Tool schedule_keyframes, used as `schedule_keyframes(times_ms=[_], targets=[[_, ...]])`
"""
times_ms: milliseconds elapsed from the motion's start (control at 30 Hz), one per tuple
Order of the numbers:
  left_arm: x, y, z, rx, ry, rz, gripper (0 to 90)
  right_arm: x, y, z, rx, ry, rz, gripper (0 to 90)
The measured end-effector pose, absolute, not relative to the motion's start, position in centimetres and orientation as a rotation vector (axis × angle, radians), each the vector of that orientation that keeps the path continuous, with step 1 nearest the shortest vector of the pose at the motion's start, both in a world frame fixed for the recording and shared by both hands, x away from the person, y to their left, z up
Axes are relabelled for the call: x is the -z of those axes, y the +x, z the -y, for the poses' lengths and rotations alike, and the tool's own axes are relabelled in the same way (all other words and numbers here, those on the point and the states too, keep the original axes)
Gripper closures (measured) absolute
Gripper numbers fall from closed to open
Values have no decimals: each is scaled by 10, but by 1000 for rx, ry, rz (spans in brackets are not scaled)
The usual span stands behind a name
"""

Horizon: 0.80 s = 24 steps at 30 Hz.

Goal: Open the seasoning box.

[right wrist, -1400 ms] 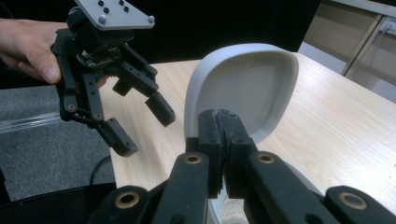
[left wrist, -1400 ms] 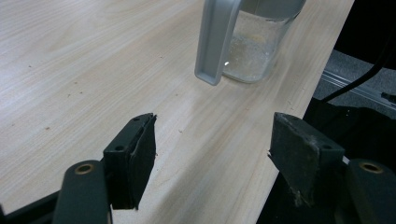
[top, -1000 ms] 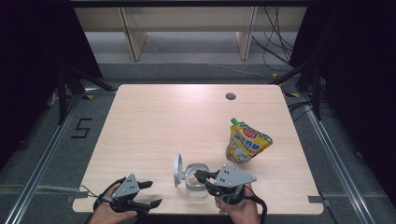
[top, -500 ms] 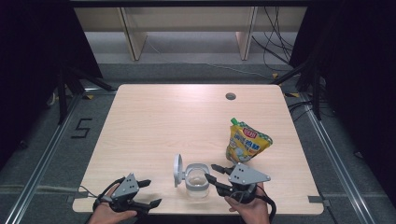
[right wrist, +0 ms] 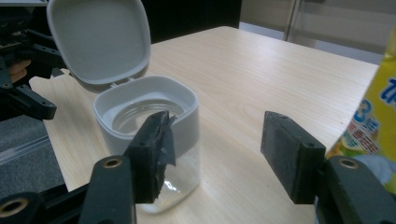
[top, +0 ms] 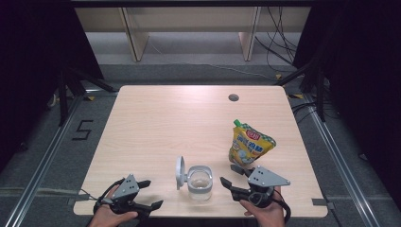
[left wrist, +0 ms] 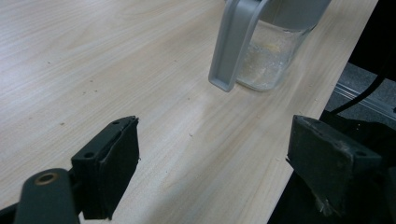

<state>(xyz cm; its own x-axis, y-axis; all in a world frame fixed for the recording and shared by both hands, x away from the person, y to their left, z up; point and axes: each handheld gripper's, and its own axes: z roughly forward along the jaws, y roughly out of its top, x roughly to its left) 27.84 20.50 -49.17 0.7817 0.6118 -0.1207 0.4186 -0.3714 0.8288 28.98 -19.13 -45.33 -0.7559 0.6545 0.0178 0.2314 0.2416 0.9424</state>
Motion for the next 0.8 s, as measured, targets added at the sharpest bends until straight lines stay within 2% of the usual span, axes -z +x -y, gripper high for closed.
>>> schedule_keyframes(times_ms=[400,800], targets=[[490,279,-207,-296,2019,-760,154,458,286,226,-1487,974,-2104,339],[490,280,-205,-299,2011,-768,155,469,287,253,-1437,1067,-2029,323]])
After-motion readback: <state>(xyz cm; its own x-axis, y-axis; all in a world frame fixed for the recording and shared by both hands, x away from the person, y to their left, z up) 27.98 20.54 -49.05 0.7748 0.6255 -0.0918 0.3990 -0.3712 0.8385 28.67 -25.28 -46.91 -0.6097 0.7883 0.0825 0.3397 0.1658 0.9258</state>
